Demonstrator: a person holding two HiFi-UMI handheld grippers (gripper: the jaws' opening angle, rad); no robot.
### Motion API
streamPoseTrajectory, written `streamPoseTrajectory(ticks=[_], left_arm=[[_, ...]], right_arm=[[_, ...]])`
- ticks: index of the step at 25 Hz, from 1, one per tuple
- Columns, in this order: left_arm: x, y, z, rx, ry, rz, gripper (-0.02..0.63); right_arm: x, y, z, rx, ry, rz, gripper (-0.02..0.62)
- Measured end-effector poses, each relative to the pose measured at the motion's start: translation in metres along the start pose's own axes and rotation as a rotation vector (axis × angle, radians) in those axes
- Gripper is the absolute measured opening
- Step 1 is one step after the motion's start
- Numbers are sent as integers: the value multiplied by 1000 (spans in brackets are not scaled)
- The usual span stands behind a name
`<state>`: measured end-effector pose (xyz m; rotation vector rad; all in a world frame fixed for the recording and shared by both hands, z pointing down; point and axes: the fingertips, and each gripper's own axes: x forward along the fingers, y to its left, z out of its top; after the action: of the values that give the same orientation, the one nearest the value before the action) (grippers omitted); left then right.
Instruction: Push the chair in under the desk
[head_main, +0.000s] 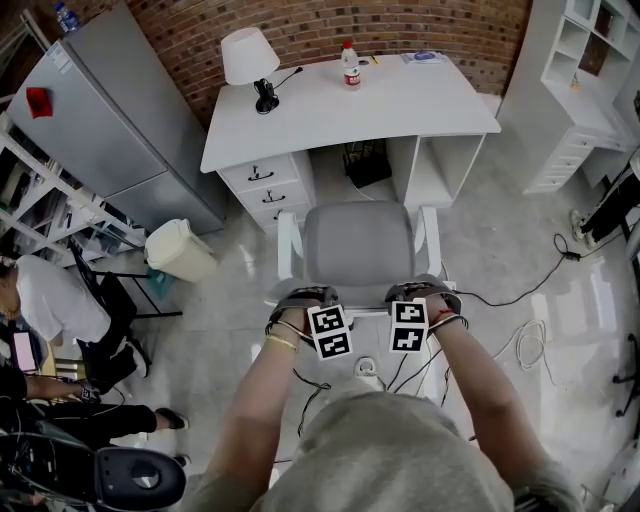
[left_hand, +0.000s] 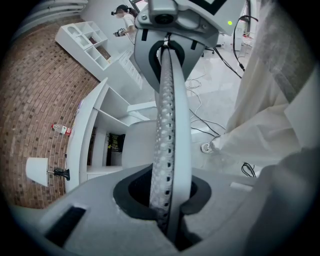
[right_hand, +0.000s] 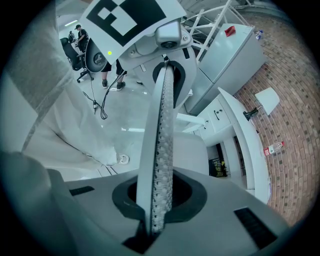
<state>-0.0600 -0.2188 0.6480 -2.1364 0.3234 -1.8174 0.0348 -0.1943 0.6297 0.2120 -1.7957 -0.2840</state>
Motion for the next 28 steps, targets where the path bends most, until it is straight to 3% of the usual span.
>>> streamPoseTrajectory(ticks=[28], left_arm=[[22, 56, 0, 32, -16, 3, 51]], right_arm=[[15, -54, -9, 33, 18, -7, 21]])
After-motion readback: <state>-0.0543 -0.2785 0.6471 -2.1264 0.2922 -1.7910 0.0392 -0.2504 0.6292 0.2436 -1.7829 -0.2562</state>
